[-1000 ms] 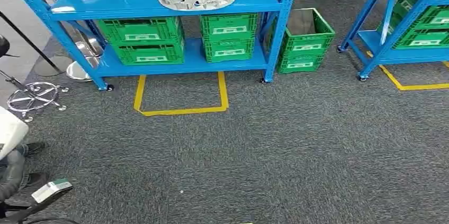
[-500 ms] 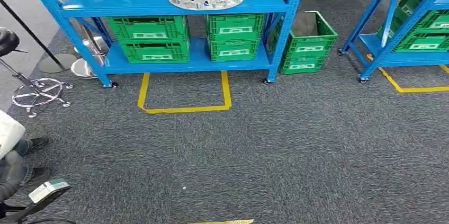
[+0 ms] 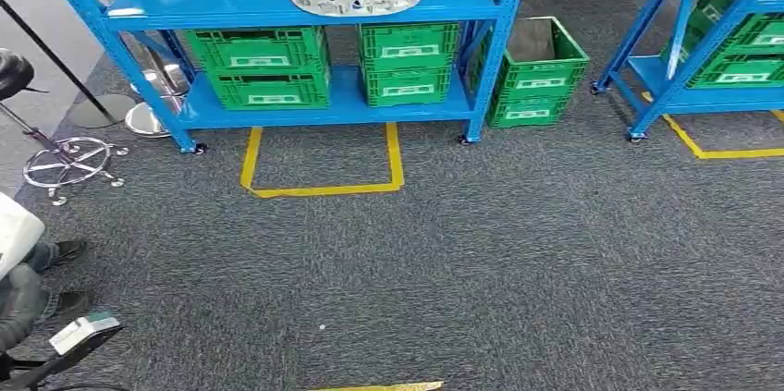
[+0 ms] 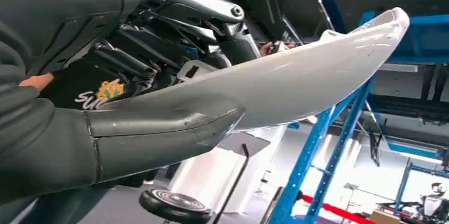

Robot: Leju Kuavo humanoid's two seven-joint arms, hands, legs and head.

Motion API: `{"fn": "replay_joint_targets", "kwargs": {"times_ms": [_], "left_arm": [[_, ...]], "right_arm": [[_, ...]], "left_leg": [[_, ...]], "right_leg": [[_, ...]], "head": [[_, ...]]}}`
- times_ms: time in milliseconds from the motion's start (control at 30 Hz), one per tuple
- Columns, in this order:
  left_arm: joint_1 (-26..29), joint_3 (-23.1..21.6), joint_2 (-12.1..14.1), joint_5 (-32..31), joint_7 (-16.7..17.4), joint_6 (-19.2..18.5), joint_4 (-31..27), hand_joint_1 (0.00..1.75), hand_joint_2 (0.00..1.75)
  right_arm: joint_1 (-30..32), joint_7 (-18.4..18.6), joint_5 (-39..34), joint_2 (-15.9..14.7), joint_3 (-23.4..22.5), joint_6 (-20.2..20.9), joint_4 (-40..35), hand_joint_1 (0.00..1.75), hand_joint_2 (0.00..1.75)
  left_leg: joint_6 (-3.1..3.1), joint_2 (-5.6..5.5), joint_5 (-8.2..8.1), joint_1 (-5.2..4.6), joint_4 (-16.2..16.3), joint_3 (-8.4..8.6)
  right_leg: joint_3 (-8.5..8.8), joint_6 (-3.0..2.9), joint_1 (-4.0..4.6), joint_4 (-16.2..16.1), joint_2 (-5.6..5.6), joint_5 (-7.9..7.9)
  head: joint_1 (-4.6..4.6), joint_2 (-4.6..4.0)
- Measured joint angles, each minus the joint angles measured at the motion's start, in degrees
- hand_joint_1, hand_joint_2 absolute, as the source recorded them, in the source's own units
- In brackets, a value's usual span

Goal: Take the parts from the cabinet and place them on the table.

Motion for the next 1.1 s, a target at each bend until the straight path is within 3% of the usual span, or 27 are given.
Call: {"fn": "replay_joint_targets", "kwargs": {"times_ms": [367, 567, 600, 633, 667, 733, 767, 800, 833, 867, 900, 933, 967, 1000, 1067, 1100], "left_arm": [[0.0, 0.1, 0.5, 0.0, 0.5, 0.0, 0.5, 1.75, 1.75], [0.2, 0.5, 0.8, -0.1, 0.7, 0.0, 0.5, 1.75, 1.75], [0.2, 0.5, 0.9, -0.1, 0.7, 0.0, 0.5, 1.75, 1.75], [0.3, 0.6, 0.9, -0.1, 0.7, 0.0, 0.5, 1.75, 1.75], [0.3, 0.6, 0.9, -0.1, 0.7, 0.0, 0.5, 1.75, 1.75], [0.8, 0.8, 0.8, -0.2, 0.7, 0.0, 0.5, 1.75, 1.75], [1.0, 0.9, 0.8, -0.4, 0.7, 0.0, 0.5, 1.75, 1.75], [1.1, 1.0, 0.7, -0.5, 0.7, 0.0, 0.5, 1.75, 1.75], [1.2, 1.0, 0.7, -0.5, 0.7, 0.0, 0.5, 1.75, 1.75], [1.2, 1.0, 0.7, -0.5, 0.7, 0.0, 0.5, 1.75, 1.75], [1.1, 1.0, 0.7, -0.4, 0.7, 0.0, 0.5, 1.75, 1.75], [1.2, 1.1, 0.7, -0.4, 0.7, 0.0, 0.5, 1.75, 1.75], [1.1, 1.2, 0.7, -0.4, 0.7, 0.0, 0.5, 1.75, 1.75], [1.1, 1.3, 0.7, -0.4, 0.7, 0.0, 0.5, 1.75, 1.75], [1.2, 1.4, 0.7, -0.4, 0.7, 0.0, 0.5, 1.75, 1.75], [1.3, 1.4, 0.8, -0.4, 0.7, 0.0, 0.5, 1.75, 1.75]], "right_arm": [[0.0, 0.0, 0.0, 0.0, 0.0, 0.0, 0.0, 0.0, 0.0], [0.0, 0.0, 0.0, 0.0, 0.0, 0.2, 0.0, 0.0, 0.0], [0.0, 0.0, 0.0, 0.0, 0.0, 0.2, 0.0, 0.0, 0.0], [0.0, 0.0, 0.0, 0.0, 0.0, 0.3, 0.0, 0.0, 0.0], [0.1, 0.0, 0.0, 0.0, 0.0, 0.4, 0.0, 0.0, 0.0], [0.1, -0.1, 0.0, 0.0, 0.0, 0.7, -0.1, 0.0, 0.0], [0.1, -0.1, 0.0, 0.0, 0.0, 0.8, -0.1, 0.0, 0.0], [0.1, -0.1, 0.0, 0.0, 0.0, 0.8, -0.1, 0.0, 0.0], [0.1, -0.1, 0.0, 0.0, 0.0, 0.8, -0.2, 0.0, 0.0], [0.2, -0.1, 0.1, 0.0, 0.0, 0.9, -0.2, 0.0, 0.0], [0.2, -0.1, 0.1, 0.0, 0.0, 0.9, -0.2, 0.0, 0.0], [0.1, -0.2, 0.1, 0.0, 0.0, 0.9, -0.2, 0.0, 0.0], [0.1, -0.2, 0.2, 0.0, 0.0, 1.0, -0.2, 0.0, 0.0], [0.2, -0.2, 0.2, 0.0, 0.0, 1.0, -0.2, 0.0, 0.0], [0.2, -0.2, 0.2, 0.0, 0.0, 1.0, -0.5, 0.0, 0.0], [0.2, -0.2, 0.2, 0.0, 0.0, 1.0, -0.5, 0.0, 0.0]], "left_leg": [[-0.18, 0.0, 0.12, 0.04, 0.0, -0.12], [0.65, -0.09, 0.45, -0.18, 0.4, -0.64], [0.91, -0.17, 1.23, 0.38, -0.5, -0.46], [1.07, -0.21, 1.54, 0.47, -0.7, -0.53], [1.32, -0.49, 1.82, 0.54, -0.6, -0.94], [1.28, -0.88, 2.11, 0.54, -0.3, -1.81], [1.1, -1.27, 2.23, 0.56, -0.1, -2.23], [0.95, -1.62, 2.32, 0.64, 0.0, -2.49], [0.84, -2.09, 2.38, 0.73, 0.2, -2.67], [0.61, -2.67, 2.42, 0.87, 0.4, -2.85], [0.31, -3.32, 2.37, 1.08, 0.7, -3.02], [-0.16, -3.82, 2.26, 1.16, 1.2, -3.27], [-0.68, -4.34, 2.14, 0.95, 1.6, -3.71], [-1.09, -4.72, 2.37, 0.98, 1.7, -4.03], [-1.88, -5.75, 2.86, 1.35, 1.5, -4.35], [-2.15, -6.31, 2.84, 1.37, 1.7, -4.52]], "right_leg": [[-0.17, -0.01, 0.01, 0.1, 0.0, 0.01], [-0.19, 0.89, -0.16, -0.1, -0.32, 0.69], [-0.47, 1.02, 0.02, 0.1, -0.3, 0.43], [-1.37, 1.18, -0.1, 1.2, -0.06, -1.01], [-2.6, 1.35, -0.11, 4.7, 0.03, -3.85], [-6.45, 1.66, -0.33, 14.8, 0.02, -9.1], [-7.62, 1.78, -0.36, 18.4, 0.0, -10.42], [-7.35, 1.88, -0.43, 18.7, 0.01, -10.23], [-5.62, 1.92, -0.55, 16.6, 0.03, -8.95], [-2.66, 1.95, -0.71, 11.9, 0.25, -6.87], [0.93, 1.99, -0.94, 5.9, 1.11, -4.71], [3.37, 2.08, -1.3, 1.4, 3.83, -5.06], [3.75, 1.84, -1.0, 1.0, 5.08, -5.64], [3.99, 1.26, -1.04, 1.3, 3.79, -5.41], [3.8, 0.53, -0.66, 1.6, 2.96, -5.33], [3.82, 0.02, -0.9, 1.3, 2.26, -5.05]], "head": [[0.0, 0.0], [-0.07, 0.0], [0.02, 0.0], [0.07, 0.0], [0.15, 0.0], [0.09, 0.0], [0.11, 0.0], [0.11, 0.0], [0.11, 0.0], [0.09, 0.0], [0.11, 0.0], [0.13, 0.0], [0.18, 0.0], [-0.09, 0.0], [0.0, 0.0], [0.0, 0.0]]}}
